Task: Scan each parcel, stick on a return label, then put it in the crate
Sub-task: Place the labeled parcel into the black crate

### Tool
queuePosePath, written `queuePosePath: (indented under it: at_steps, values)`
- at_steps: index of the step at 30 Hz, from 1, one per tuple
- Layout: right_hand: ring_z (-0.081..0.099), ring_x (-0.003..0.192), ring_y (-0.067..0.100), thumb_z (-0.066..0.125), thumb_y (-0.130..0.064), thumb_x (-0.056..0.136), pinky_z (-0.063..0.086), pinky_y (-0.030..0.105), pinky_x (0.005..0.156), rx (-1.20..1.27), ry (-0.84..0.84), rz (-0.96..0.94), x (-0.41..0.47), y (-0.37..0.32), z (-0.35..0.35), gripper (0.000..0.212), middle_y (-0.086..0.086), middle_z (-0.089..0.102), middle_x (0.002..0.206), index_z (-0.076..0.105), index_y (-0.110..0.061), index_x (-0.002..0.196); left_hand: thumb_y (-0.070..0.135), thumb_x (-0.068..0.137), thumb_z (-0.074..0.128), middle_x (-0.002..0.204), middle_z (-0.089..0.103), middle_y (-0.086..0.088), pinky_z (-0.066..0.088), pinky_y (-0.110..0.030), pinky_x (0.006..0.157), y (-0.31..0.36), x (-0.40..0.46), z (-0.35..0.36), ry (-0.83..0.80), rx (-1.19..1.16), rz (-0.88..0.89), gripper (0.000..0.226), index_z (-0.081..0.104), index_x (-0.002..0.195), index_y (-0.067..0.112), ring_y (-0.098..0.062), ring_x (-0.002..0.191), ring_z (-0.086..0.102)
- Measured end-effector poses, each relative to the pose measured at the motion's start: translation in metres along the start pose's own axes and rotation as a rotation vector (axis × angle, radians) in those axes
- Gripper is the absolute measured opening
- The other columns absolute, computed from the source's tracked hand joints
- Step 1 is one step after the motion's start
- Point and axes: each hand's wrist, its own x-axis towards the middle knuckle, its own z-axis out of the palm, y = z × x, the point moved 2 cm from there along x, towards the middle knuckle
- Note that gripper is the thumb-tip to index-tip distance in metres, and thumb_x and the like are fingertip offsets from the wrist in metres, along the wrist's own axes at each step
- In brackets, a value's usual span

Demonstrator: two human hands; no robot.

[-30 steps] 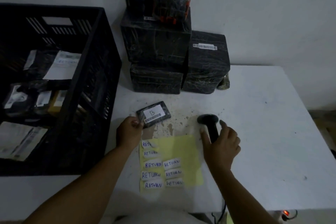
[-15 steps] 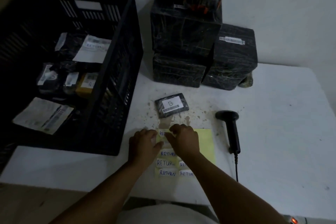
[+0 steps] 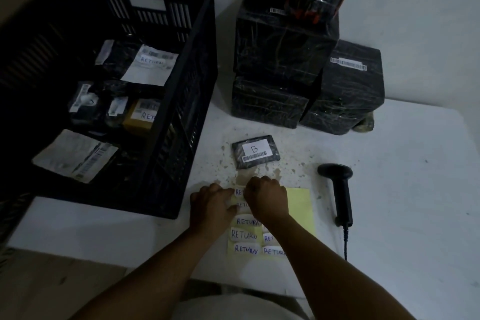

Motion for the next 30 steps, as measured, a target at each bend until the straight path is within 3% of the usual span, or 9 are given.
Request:
queuePosePath:
  at_steps: [9,12,17,20,25,28,30]
  values:
    - [0.06,0.067,0.025,0.048,-0.03,0.098,0.045,0.032,0.063,0.012,0.031,-0.212,-0.005,0.01,-0.003,0.023,0.003,0.066,0.078,0.063,-0.016,0.089,0.06,0.077,0.068,0.112,0.063,0.004,0.04,-0.039,0.089,-0.001,0.004,0.002,-0.005,0.055,-0.019,0.048,0.067,0.121,0.04,-0.024,0.106,0.055]
    - [0.056,0.057,0.023,0.052,-0.025,0.098,0.048,0.034,0.057,0.102,0.08,-0.172,-0.008,0.018,-0.007,0.018,0.004,0.063,0.071,0.059,-0.013,0.086,0.062,0.078,0.066,0.117,0.062,0.004,0.039,-0.039,0.092,0.0,0.004,0.001,-0.022,0.065,-0.022,0.052,0.065,0.125,0.039,-0.023,0.11,0.055]
    - [0.057,0.062,0.017,0.058,-0.022,0.095,0.045,0.029,0.054,0.307,0.114,0.005,-0.006,0.034,-0.017,0.009,0.0,0.061,0.078,0.055,-0.018,0.089,0.057,0.085,0.065,0.127,0.06,0.004,0.041,-0.04,0.1,0.002,0.005,-0.001,-0.077,0.042,0.009,0.055,0.059,0.134,0.033,-0.019,0.116,0.056]
    - [0.056,0.063,0.014,0.059,-0.024,0.094,0.039,0.025,0.051,0.391,0.102,0.078,0.0,0.04,-0.021,0.009,-0.003,0.062,0.077,0.052,-0.023,0.089,0.051,0.083,0.072,0.12,0.066,0.004,0.047,-0.039,0.095,0.004,0.005,-0.004,-0.046,-0.056,0.011,0.054,0.061,0.131,0.029,-0.018,0.109,0.062]
    - [0.057,0.073,0.021,0.061,-0.019,0.092,0.044,0.029,0.059,0.41,0.125,0.074,0.015,0.043,-0.03,0.002,0.005,0.064,0.091,0.06,-0.018,0.094,0.043,0.084,0.074,0.101,0.07,0.005,0.054,-0.035,0.08,0.015,0.014,-0.014,0.114,-0.287,-0.025,0.036,0.067,0.114,0.024,-0.018,0.091,0.066]
    - [0.058,0.078,0.022,0.059,-0.013,0.092,0.044,0.029,0.061,0.402,0.106,0.014,0.026,0.041,-0.034,0.008,0.009,0.065,0.098,0.063,-0.015,0.098,0.046,0.086,0.071,0.093,0.065,0.015,0.052,-0.028,0.073,0.032,0.033,-0.021,0.091,-0.503,-0.119,0.023,0.065,0.103,0.032,-0.01,0.084,0.063]
    - [0.058,0.081,0.021,0.058,-0.009,0.091,0.039,0.02,0.059,0.398,0.093,-0.024,0.034,0.04,-0.036,0.014,0.01,0.067,0.101,0.066,-0.013,0.102,0.05,0.084,0.071,0.089,0.066,0.018,0.054,-0.027,0.073,0.042,0.05,-0.025,0.053,-0.634,-0.185,0.02,0.064,0.096,0.035,-0.006,0.082,0.064]
